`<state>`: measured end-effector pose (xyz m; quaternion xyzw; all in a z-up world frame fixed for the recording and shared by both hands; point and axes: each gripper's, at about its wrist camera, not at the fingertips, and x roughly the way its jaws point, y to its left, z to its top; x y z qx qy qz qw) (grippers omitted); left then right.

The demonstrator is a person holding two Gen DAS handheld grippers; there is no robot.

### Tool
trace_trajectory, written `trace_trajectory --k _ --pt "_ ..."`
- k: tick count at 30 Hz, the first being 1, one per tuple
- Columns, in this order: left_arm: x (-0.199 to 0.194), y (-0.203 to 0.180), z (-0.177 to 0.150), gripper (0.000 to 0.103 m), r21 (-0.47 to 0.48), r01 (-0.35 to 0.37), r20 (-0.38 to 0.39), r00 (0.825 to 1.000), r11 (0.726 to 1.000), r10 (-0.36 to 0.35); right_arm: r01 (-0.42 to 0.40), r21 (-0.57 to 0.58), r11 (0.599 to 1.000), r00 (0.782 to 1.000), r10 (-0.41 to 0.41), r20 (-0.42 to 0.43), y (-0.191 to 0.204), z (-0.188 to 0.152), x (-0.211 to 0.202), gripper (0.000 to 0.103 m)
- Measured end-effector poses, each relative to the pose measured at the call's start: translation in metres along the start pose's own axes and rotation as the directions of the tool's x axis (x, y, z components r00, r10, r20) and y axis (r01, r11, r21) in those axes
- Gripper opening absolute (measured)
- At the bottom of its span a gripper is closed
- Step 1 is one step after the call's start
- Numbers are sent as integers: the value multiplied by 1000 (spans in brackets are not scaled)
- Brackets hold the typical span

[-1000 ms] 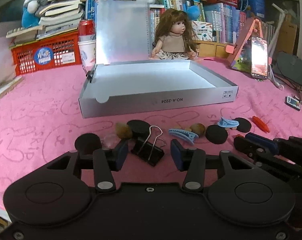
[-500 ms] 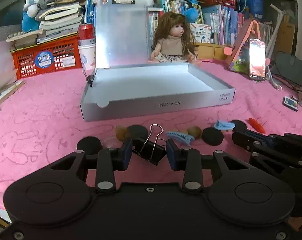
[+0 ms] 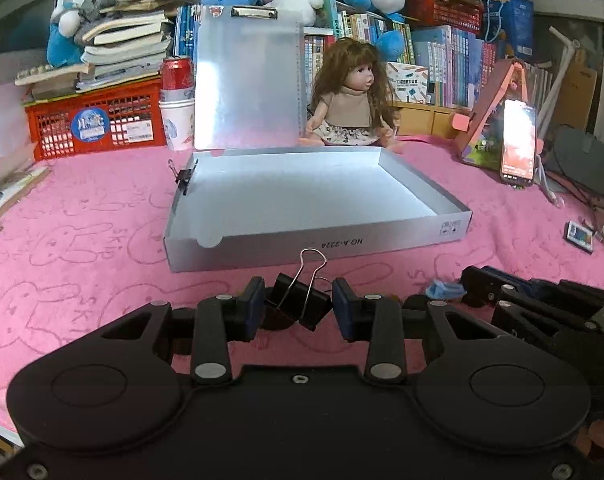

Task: Organize rigid objects
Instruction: 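Lift and carry the binder clip and red piece over the white box with both grippers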

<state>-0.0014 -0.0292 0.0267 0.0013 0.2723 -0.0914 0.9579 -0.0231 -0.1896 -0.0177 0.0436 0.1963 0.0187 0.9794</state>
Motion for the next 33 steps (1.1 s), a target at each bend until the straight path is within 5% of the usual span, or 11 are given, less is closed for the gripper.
trace_trajectory --k 22,33 --pt "57 25 82 35 -80 21 -75 997 997 -27 -62 81 995 993 70 -91 -14 74 60 14" --pt "119 30 120 35 -109 -5 -168 986 994 -14 -131 188 973 958 173 -229 -26 112 124 14"
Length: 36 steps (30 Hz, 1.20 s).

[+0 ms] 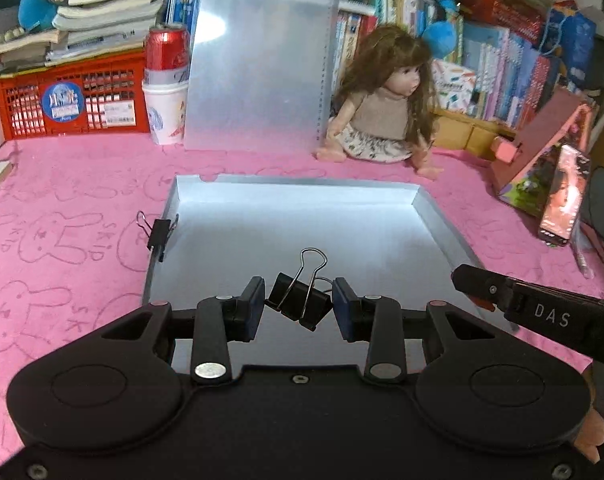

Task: Organize rigid objects
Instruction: 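Lift and carry the binder clip and red piece over the white box with both grippers, then open the left gripper to drop the binder clip while the right gripper releases the red piece into the box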

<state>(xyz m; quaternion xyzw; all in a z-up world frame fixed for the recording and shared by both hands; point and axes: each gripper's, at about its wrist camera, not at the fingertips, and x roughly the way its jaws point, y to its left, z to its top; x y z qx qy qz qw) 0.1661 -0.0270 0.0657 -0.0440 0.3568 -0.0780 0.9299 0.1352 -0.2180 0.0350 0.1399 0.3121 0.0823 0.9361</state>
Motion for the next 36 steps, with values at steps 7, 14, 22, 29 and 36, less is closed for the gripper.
trace_trajectory --k 7,14,22,29,36 --pt "37 5 -7 35 -26 -40 -65 997 999 39 2 72 997 997 4 -81 -8 -1 34 14" --pt "48 5 -19 35 -13 -47 -92 995 999 46 42 55 998 993 -35 -113 -7 -9 49 14" --pt "50 -1 -25 35 14 -53 -90 994 999 54 48 44 998 991 -42 -127 -7 -13 53 14" --pt "47 -5 -28 35 26 -53 -82 995 998 55 45 46 998 992 -39 -119 -7 -14 52 20" --pt "34 -4 -28 45 32 -45 -57 997 998 47 43 36 998 995 -39 -94 -7 -15 45 46"
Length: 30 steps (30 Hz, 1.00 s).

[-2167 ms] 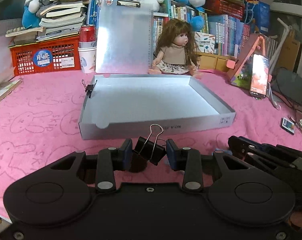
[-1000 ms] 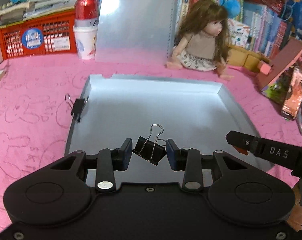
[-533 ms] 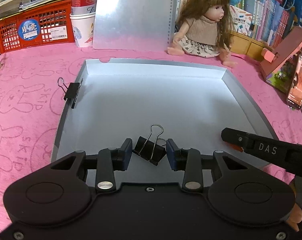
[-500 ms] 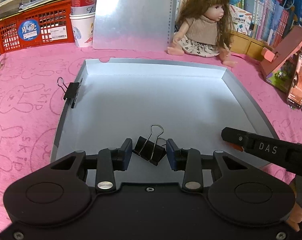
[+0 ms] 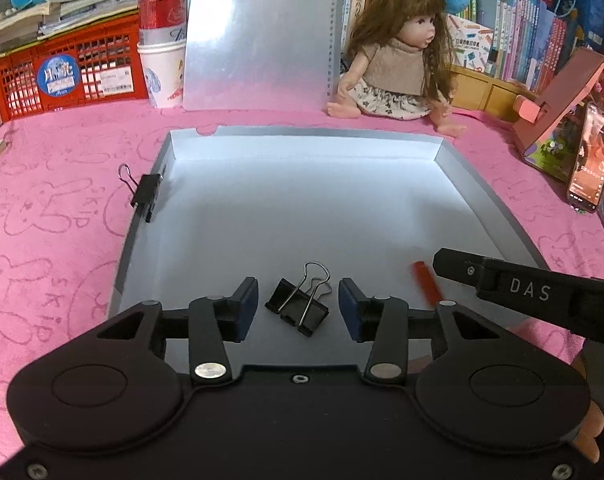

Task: Organize rigid objects
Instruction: 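Open the left gripper to drop the binder clip while the right gripper releases the red piece into the box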

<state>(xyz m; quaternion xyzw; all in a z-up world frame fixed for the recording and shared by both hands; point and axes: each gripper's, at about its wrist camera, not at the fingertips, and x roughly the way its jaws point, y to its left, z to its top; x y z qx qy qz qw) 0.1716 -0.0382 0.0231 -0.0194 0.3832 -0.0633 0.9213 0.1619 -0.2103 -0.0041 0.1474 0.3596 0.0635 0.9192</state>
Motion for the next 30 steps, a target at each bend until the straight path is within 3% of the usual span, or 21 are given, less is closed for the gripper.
trace_trajectory --k 8,13,22,30 --pt "-21 4 -1 72 4 9 55 998 1000 -9 -3 -23 1000 998 4 58 0 0 -16 76" --pt "-36 3 -4 84 26 5 97 995 1000 -7 7 -40 999 995 -3 98 1 1 -27 86" --pt "-54 10 -10 88 23 12 122 992 1000 -15 11 -62 998 990 -2 141 0 1 -39 92" --pt "-69 18 -20 91 31 -29 159 987 999 24 62 -168 984 976 -24 216 5 -4 -57 103"
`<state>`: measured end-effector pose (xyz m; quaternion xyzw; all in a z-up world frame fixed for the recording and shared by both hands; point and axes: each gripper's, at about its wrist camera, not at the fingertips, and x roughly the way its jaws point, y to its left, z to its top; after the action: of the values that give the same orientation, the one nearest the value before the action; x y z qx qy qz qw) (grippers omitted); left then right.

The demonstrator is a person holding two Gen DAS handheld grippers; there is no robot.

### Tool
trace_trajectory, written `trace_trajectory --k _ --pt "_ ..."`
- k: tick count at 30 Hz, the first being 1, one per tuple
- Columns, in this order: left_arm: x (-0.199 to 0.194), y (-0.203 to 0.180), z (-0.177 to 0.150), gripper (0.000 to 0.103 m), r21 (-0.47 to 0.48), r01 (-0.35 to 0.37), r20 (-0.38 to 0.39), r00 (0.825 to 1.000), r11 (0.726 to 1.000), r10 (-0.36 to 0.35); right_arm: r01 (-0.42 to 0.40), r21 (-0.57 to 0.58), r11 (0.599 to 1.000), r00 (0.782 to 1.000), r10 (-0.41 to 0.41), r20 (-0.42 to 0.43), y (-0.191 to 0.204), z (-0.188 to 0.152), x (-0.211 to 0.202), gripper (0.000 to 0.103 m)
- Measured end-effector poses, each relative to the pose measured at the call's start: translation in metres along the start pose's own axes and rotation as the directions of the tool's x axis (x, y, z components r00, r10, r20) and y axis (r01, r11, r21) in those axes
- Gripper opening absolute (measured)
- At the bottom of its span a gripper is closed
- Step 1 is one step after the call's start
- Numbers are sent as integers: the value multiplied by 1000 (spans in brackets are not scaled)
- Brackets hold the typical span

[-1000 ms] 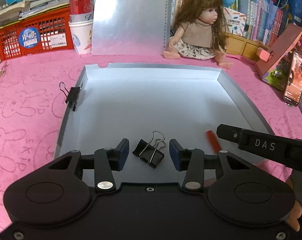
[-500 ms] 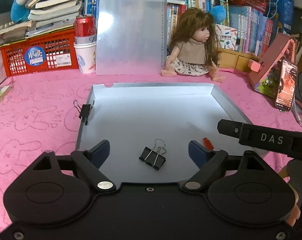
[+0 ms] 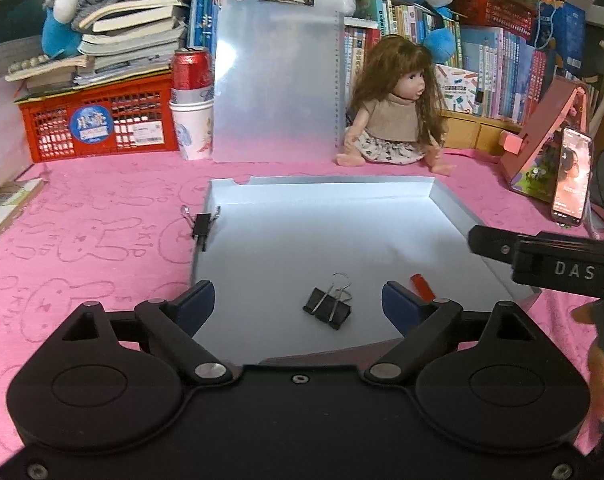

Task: Organize rigid objects
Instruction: 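Open the left gripper to drop the binder clip while the right gripper releases the red piece into the box, then withdraw both grippers from the box toward the black discs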

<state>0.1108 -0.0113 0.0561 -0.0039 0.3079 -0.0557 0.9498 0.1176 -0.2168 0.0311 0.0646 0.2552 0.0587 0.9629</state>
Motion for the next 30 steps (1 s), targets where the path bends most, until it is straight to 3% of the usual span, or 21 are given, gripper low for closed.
trace_trajectory --k 9,30 --pt "-18 5 -10 93 3 32 13 999 999 -32 54 -132 990 996 -44 79 14 -8 -23 103" --pt "-68 34 -63 94 -3 -16 80 997 1000 16 76 -137 988 989 -57 135 4 -54 -74 103"
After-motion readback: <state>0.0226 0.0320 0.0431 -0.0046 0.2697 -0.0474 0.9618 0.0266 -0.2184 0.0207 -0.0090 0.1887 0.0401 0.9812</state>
